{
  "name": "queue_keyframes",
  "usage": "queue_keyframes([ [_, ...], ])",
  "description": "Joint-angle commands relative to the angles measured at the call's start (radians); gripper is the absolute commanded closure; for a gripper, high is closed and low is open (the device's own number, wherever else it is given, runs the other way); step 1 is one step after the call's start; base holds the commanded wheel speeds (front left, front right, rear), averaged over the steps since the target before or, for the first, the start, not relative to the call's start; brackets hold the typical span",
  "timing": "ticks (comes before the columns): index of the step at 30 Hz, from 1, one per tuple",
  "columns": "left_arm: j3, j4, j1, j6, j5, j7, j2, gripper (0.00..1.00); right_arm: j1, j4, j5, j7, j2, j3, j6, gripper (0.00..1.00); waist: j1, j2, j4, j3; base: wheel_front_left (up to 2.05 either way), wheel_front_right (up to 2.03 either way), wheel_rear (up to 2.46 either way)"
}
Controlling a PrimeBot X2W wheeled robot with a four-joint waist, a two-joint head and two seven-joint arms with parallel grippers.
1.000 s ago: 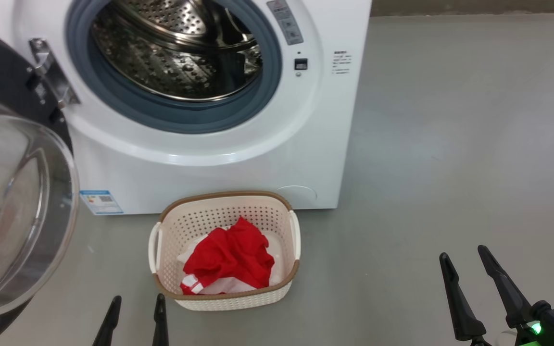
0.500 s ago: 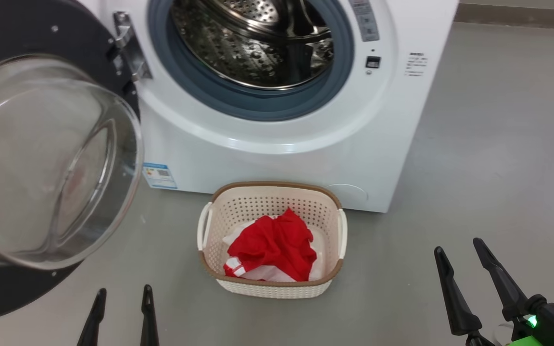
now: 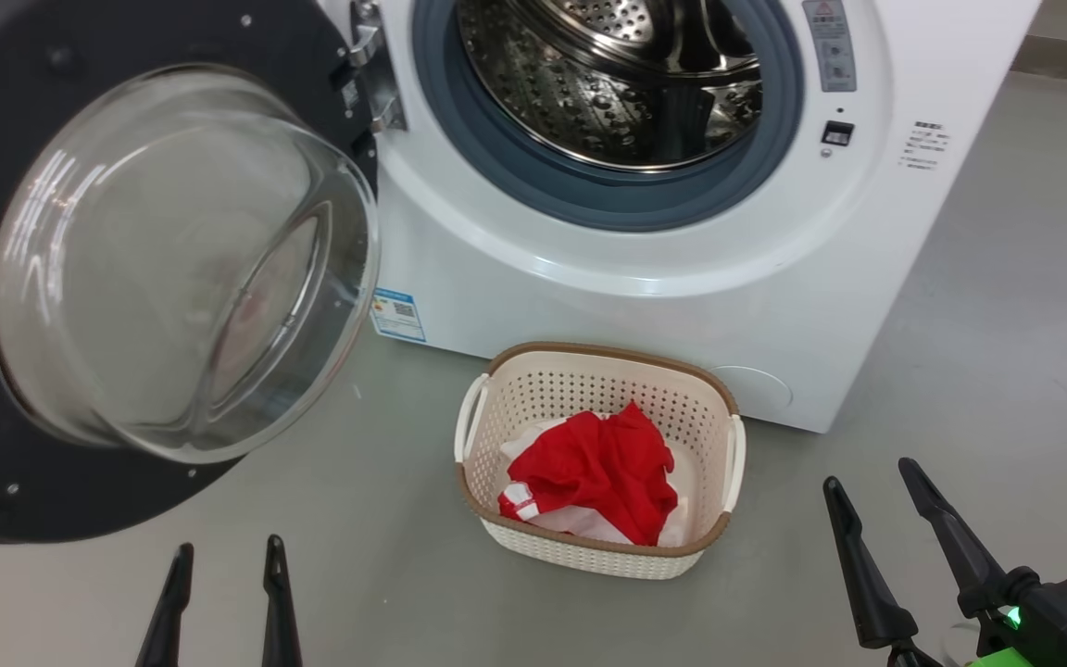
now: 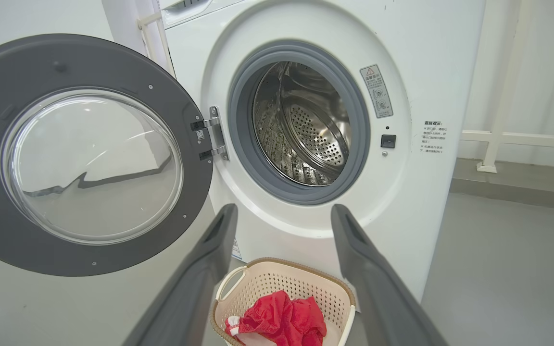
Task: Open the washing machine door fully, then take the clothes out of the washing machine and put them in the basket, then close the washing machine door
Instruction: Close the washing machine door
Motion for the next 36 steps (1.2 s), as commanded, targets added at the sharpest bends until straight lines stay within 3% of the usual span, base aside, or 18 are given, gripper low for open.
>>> queue_keyframes([
  [1, 0.044, -0.03, -0.037, 0.006, 0.01, -0.011, 0.01, 0.0, -0.05, -0.033, -0.009, 0.002, -0.015, 0.025, 0.006, 0.0, 0.0, 0.0, 0.034, 0.0, 0.0, 0.0, 0.0],
  [12, 0.064, -0.037, -0.022, 0.01, 0.014, -0.017, -0.003, 0.0, -0.053, -0.037, -0.012, 0.009, -0.015, 0.035, 0.006, 0.0, 0.0, 0.0, 0.102, -0.002, 0.0, 0.0, 0.0],
  [28, 0.085, -0.038, -0.013, 0.005, 0.008, -0.021, -0.024, 0.0, -0.061, -0.037, -0.014, 0.015, -0.015, 0.04, 0.006, 0.0, 0.0, 0.0, 0.136, 0.013, 0.0, 0.0, 0.0],
  [30, 0.087, -0.041, -0.013, 0.0, 0.007, -0.021, -0.028, 0.64, -0.062, -0.038, -0.015, 0.017, -0.015, 0.041, 0.006, 0.0, 0.0, 0.0, 0.135, 0.014, 0.0, 0.0, 0.0],
  [31, 0.09, -0.042, -0.013, -0.002, 0.005, -0.021, -0.029, 0.88, -0.063, -0.038, -0.016, 0.018, -0.015, 0.041, 0.006, 0.0, 0.0, 0.0, 0.134, 0.014, 0.0, 0.0, 0.0],
  [32, 0.094, -0.043, -0.013, -0.004, 0.002, -0.021, -0.03, 1.0, -0.063, -0.039, -0.016, 0.019, -0.015, 0.041, 0.006, 0.0, 0.0, 0.0, 0.133, 0.014, 0.0, 0.0, 0.0],
  [36, 0.118, -0.058, -0.017, -0.015, -0.014, -0.022, -0.04, 1.0, -0.063, -0.039, -0.017, 0.022, -0.015, 0.042, 0.006, 0.0, 0.0, 0.0, 0.128, 0.015, 0.0, 0.0, 0.0],
])
